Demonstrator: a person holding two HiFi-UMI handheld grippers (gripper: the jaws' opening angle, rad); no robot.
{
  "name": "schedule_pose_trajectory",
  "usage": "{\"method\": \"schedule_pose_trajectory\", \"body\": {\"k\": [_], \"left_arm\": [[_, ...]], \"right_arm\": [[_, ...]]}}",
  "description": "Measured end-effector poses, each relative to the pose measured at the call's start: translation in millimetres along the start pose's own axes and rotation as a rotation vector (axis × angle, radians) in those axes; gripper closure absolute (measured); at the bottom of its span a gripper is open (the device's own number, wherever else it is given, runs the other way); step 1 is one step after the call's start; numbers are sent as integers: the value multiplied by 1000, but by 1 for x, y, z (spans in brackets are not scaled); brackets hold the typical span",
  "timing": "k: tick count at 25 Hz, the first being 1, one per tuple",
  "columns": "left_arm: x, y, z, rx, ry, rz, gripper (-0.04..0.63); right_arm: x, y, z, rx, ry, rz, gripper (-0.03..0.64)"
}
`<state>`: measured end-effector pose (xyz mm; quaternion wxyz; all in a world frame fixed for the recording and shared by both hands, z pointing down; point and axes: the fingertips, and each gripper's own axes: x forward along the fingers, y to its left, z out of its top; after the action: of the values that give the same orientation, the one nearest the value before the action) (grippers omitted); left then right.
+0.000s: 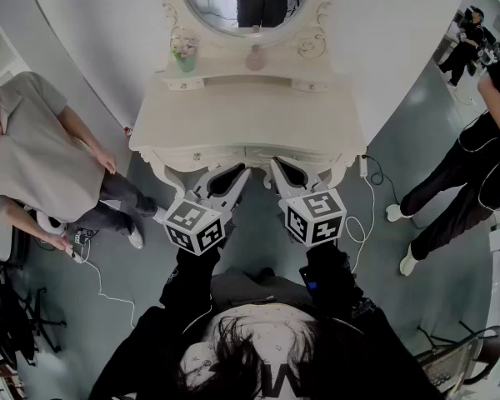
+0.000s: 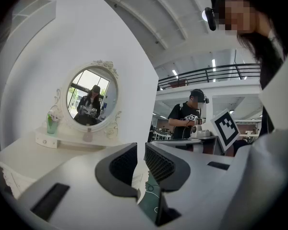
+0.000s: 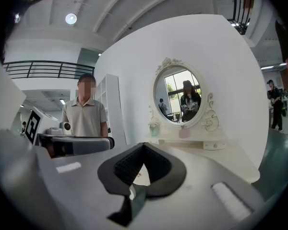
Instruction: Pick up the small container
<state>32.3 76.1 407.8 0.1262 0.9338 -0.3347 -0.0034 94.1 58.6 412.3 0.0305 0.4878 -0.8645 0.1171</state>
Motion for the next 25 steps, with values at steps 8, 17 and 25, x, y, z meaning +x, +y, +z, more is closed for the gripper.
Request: {"method": "schedule_pose_trajectory", "body": {"k": [8,17,25], "left_arm": [[21,6,-4,-6,10,-4,545],[40,1,-13,-21,11,45,545],[52,14,-23,-29,51,71,545]], "right_arm": [[12,-18,-6,2,18,2,609],[4,-42,-7,-1,1,45,608],[21,-56,-8,53,-7,78,608]]}}
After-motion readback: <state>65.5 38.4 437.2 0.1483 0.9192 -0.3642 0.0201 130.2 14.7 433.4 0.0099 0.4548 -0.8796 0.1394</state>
